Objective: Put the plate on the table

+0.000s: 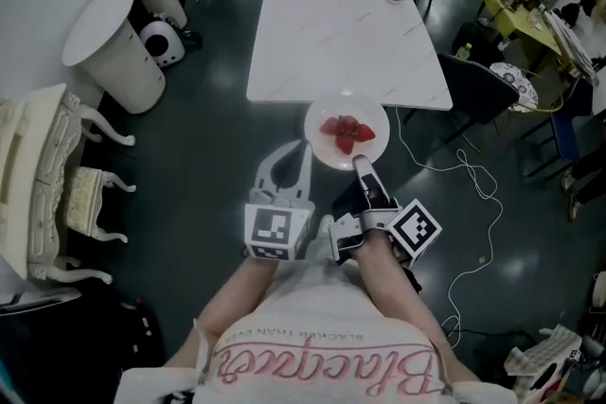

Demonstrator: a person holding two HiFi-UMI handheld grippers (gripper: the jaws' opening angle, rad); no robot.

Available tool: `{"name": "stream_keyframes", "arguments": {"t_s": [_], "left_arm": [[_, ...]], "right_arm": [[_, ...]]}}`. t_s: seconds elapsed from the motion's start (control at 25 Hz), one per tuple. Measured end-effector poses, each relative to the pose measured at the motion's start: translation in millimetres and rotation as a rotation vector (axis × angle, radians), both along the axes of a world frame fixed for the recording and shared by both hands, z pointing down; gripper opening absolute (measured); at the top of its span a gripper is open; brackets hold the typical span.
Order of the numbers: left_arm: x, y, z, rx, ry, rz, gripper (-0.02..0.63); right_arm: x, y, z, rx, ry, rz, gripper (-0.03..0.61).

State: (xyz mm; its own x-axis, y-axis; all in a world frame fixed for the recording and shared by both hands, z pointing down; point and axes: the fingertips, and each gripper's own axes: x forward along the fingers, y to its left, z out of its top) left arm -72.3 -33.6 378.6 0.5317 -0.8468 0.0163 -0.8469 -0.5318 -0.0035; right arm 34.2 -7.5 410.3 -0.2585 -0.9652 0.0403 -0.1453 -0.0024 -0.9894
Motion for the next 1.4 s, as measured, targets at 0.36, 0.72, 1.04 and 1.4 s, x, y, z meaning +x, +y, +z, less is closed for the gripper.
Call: {"name": "stream_keyframes", "arguments": {"t_s": [0.36,0.72,1.04,1.4], "left_arm": [[45.0,-90.9,-3.1,0.006,0.012,-0.026,0.005],[86.1,-160.4,6.7,-0.011,0.02,-0.046,0.006],[94.0,-200.3,18.6,-0.036,0.016,-0.062,0.006],[103.0,-257.9,19.9,-0.037,0.017,-0.048,0.006]], "right_arm": [[42.9,-93.9,-1.2,-0.013,0.007,-0.037,0.012],[87.9,-162.3,8.4,-0.029,-0.002,-0.049,0.012],[95.5,-200.4,17.4,-0.05,0.023,-0.074,0.012],[108.2,-253.2,26.0,-0.091,0.013,-0.051,0.012]]}}
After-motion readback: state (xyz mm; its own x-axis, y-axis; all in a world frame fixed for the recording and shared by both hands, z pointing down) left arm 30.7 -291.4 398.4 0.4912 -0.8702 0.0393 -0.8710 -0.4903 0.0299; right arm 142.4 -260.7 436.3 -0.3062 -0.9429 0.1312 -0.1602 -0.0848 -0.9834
